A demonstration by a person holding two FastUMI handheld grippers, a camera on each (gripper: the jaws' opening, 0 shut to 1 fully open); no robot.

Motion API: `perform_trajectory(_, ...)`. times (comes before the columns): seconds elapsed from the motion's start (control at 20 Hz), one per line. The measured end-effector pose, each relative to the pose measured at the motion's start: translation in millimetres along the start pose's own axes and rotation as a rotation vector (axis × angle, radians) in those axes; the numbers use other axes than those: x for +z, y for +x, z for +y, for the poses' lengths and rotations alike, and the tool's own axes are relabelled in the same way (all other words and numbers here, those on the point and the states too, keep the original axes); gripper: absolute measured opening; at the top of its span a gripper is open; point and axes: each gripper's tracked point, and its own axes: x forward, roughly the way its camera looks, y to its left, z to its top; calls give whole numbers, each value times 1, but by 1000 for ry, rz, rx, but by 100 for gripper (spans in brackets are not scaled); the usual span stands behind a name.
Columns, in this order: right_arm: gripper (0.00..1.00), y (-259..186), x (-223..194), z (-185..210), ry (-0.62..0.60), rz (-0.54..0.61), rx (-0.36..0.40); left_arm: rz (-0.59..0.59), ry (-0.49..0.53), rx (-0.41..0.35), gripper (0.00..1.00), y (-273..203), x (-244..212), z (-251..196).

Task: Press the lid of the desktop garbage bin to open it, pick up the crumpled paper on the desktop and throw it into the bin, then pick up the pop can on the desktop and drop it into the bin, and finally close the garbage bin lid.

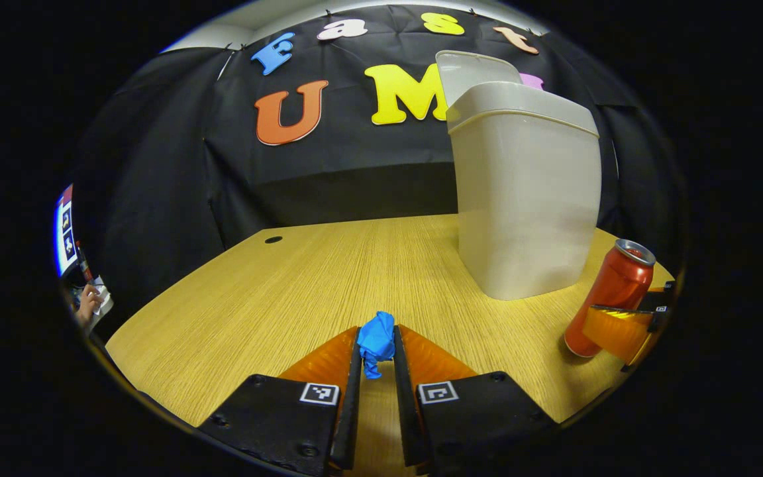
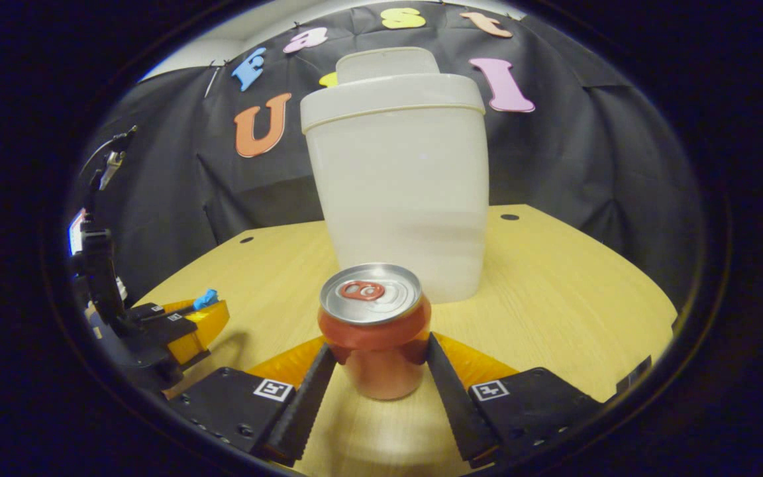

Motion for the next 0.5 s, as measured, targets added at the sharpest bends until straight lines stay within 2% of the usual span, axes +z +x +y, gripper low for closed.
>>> perform_trajectory(0.1, 80, -5, 17, -3, 13, -27, 11, -4, -23, -38, 29, 0, 1, -10)
perform_trajectory(0.25, 81, -22, 51, -9, 30, -93, 34, 9, -5, -35, 30, -4, 8, -18)
perform_trajectory(0.3, 78, -27, 60, -13, 32, -116, 39, -6, 4, -30, 30, -9, 17, -20)
perform_trajectory(0.5, 77, -50, 112, -37, 17, -225, 17, -94, 11, -12, 29, -24, 73, -29)
